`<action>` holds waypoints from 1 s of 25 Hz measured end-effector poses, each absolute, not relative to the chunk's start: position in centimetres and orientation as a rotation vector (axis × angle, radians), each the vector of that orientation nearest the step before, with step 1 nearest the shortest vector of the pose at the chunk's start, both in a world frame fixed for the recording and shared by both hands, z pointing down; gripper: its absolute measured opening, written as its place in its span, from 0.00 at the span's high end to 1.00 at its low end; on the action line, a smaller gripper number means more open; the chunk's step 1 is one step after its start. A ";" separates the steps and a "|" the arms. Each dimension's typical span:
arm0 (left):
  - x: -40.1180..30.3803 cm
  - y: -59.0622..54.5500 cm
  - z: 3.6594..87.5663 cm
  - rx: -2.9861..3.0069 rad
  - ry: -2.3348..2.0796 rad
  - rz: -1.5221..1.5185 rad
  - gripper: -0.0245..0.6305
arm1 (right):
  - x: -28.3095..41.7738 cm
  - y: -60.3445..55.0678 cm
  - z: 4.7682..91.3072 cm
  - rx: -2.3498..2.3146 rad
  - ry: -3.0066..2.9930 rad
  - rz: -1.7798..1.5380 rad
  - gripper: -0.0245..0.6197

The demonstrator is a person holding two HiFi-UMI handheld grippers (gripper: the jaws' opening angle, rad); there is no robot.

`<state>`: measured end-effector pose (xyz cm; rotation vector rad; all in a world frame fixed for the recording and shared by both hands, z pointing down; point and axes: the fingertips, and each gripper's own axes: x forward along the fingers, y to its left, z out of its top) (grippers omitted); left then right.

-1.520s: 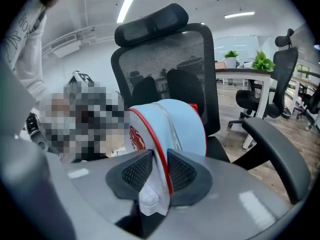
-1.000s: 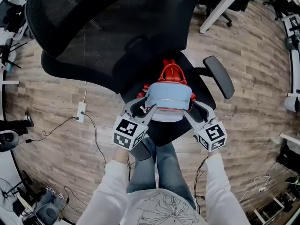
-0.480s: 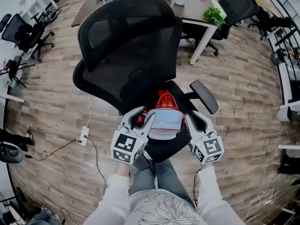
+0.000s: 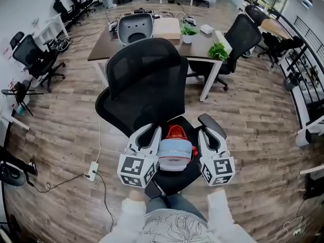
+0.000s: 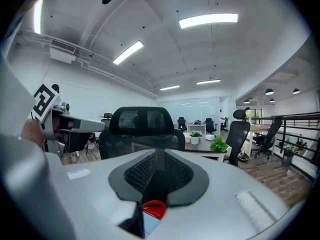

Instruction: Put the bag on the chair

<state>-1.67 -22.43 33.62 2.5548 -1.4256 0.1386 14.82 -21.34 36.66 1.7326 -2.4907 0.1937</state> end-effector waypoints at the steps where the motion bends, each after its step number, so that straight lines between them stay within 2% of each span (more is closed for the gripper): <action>1: -1.9 -22.3 32.6 2.561 -1.444 0.103 0.85 | 14.7 -21.3 35.9 1.745 -2.494 0.171 0.86; 6: -2.7 -21.0 28.7 2.593 -1.532 -0.008 0.89 | 13.9 -20.2 31.8 1.790 -2.538 0.049 0.88; 13: -2.3 -19.3 26.7 2.630 -1.593 -0.004 0.91 | 14.1 -18.4 27.8 1.839 -2.607 -0.027 0.90; 25: -2.6 -18.1 24.9 2.657 -1.666 -0.037 0.92 | 13.8 -17.8 26.3 1.867 -2.659 -0.028 0.92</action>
